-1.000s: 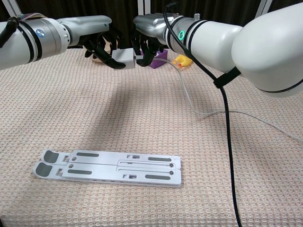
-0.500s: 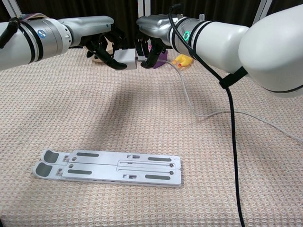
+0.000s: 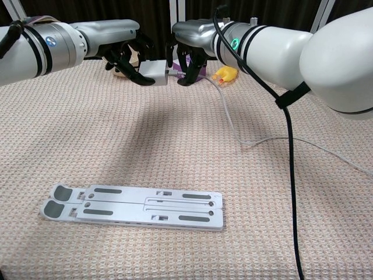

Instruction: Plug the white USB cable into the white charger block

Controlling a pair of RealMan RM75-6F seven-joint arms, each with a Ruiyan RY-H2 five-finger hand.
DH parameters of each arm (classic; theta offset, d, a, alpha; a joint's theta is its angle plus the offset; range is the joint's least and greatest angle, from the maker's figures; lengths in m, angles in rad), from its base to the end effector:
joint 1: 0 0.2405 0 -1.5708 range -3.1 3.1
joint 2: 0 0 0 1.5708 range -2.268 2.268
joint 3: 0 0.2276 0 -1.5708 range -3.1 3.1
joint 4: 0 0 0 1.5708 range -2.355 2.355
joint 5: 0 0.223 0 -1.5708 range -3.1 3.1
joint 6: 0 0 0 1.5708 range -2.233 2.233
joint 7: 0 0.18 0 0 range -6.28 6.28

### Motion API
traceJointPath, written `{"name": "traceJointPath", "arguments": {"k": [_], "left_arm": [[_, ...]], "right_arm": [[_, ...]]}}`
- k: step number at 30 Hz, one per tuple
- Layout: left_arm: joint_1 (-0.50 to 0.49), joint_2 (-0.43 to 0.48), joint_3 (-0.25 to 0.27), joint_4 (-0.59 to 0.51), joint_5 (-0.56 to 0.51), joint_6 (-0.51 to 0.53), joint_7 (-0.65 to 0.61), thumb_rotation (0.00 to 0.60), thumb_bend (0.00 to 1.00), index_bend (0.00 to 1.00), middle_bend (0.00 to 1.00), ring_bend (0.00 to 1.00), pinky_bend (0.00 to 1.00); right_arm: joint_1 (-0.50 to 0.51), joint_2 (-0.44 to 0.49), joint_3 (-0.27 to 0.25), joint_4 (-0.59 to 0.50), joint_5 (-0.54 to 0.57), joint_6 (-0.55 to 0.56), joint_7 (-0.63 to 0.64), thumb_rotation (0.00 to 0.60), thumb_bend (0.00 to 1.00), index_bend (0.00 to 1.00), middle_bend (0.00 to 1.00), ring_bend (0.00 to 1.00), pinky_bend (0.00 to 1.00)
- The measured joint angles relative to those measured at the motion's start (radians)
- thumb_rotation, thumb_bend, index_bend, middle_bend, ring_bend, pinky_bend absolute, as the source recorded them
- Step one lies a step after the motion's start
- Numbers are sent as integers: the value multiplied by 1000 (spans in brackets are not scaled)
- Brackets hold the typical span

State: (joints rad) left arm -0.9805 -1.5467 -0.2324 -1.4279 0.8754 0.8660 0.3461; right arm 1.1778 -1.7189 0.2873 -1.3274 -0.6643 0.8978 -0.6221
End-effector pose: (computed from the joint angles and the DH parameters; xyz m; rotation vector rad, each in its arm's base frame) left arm -0.0588 0.4057 -0.0414 -1.8873 -0.9886 -0.9592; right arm 0.0123 -0.4086 -0.0798 1.9391 -0.8447 0.9071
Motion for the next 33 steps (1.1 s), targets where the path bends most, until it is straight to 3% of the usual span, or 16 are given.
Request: {"name": "traceJointPath", "arguments": {"k": [8,33], "left_arm": [[-5,3,5,1,-16,-2,23,481,221,514,449,689,725],[-25,-6,14,-5,-45,0,72,478,222,514,448,689,725]], "right_arm": [[-5,6,-7,-12,3,9,-11,600,344,584,582,505,479],[-2,-9,-4,4,13,0,-7,600,439,634,605,507,480]]}}
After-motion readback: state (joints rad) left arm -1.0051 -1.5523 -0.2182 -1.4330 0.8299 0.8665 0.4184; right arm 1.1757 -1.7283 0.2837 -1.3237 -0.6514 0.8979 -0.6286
